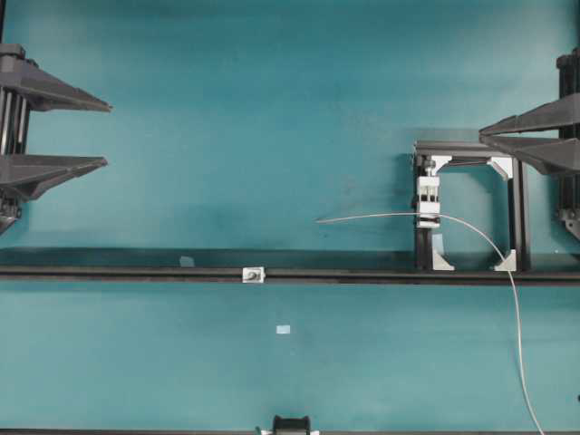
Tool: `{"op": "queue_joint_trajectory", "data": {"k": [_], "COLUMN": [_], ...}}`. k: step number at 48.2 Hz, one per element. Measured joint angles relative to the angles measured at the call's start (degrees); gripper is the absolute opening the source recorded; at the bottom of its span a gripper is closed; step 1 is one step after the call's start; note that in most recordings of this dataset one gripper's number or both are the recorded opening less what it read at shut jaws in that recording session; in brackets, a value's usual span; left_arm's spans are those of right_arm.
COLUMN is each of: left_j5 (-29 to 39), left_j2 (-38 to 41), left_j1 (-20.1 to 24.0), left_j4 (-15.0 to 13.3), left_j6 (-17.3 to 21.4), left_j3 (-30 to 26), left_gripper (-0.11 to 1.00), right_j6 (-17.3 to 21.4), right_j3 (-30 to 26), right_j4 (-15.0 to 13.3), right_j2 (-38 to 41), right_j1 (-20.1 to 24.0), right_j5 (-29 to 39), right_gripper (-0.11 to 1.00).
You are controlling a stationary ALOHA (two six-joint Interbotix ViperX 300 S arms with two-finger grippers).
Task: Insert the wire into the hole on the left side and pull it with the left arm.
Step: 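Move both grippers forward, right gripper toward the white wire end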
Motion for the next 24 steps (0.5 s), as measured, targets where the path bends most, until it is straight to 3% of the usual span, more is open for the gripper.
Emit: {"op": "queue_joint_trajectory", "data": {"k": [2,7,13,18,24], "left_j5": [-0.35,-1.76,-3.25,-3.52,-3.69], "left_j2": [-0.26,-1.05,-0.79,0.18,2.29], "left_j1": [0.00,0.00,0.00,0.00,0.00], "left_j4": [-0.44,-1.41,-1.58,-1.58,-1.58], "left_j6": [0.53,0.44,0.44,0.44,0.44], "left_j3": [0.35,1.41,2.55,2.90,2.99], "left_gripper": [0.22,0.02,-0.09,-0.05,0.12], "right_j6": [0.18,0.18,0.26,0.26,0.35], "right_j3": [0.53,2.64,4.13,4.57,4.66], "right_j4": [0.00,0.00,0.00,0.00,0.09], "right_j2": [0.00,0.00,-0.09,0.00,1.05], "right_j1": [0.00,0.09,0.09,0.09,0.09], "right_j5": [-0.09,-0.97,-3.69,-5.19,-5.71], "right_gripper": [0.22,0.04,0.02,0.02,0.02]}}
